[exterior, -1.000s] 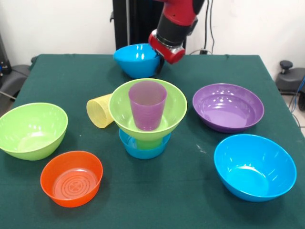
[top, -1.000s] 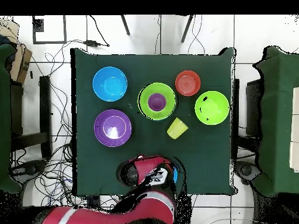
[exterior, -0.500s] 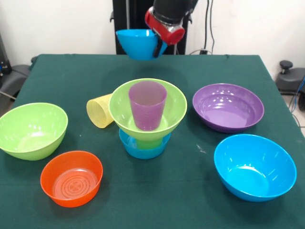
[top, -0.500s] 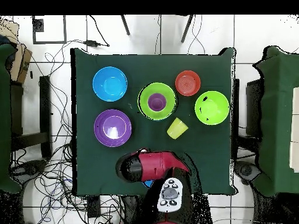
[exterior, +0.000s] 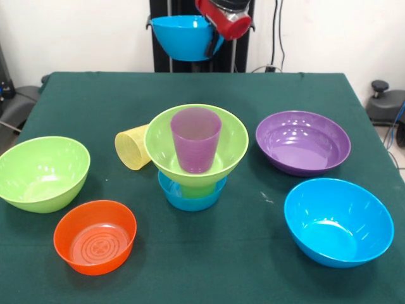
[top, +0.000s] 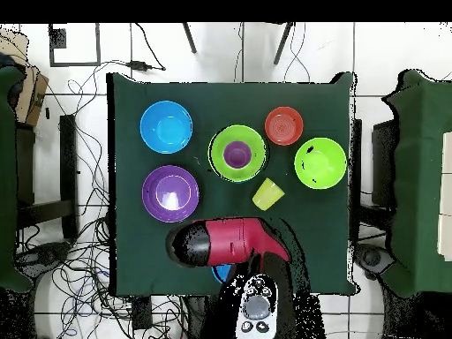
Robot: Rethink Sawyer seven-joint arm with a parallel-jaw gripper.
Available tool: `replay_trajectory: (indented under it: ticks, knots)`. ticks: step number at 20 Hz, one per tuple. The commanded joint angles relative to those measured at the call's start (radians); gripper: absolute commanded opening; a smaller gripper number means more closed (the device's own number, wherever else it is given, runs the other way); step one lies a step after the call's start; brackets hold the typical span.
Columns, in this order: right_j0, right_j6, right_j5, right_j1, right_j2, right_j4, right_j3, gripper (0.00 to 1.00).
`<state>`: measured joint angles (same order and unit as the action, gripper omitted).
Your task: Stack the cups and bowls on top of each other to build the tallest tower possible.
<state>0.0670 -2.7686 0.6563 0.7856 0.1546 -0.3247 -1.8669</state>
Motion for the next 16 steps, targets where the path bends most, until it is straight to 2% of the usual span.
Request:
replay_trajectory:
  ticks: [1,5,16]
  knots:
    - [0.036,0.217,0.203,0.093,-0.153,0.031,0.095,0.00]
    - [0.040,0.225,0.270,0.138,-0.175,0.033,0.140,0.00]
    - [0.085,0.253,0.343,0.120,-0.245,0.000,0.274,0.00]
